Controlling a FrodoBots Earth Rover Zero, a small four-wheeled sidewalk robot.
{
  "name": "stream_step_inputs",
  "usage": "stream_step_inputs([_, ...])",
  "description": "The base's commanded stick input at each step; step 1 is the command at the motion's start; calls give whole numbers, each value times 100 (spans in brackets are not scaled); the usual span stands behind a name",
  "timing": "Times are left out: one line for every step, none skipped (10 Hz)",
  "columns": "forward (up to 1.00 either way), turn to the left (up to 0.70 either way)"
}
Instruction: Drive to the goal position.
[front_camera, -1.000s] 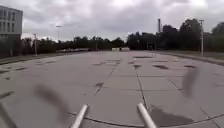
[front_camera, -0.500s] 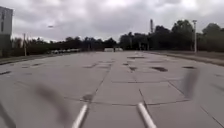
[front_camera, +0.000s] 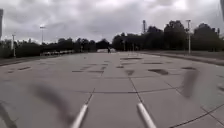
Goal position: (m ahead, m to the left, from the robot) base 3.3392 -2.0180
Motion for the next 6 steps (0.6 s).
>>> stream_step_inputs([100,-27])
stream_step_inputs([100,-27])
stream_step_inputs([100,-27])
stream_step_inputs([100,-27])
stream_step_inputs([100,-27])
stream_step_inputs([100,-27])
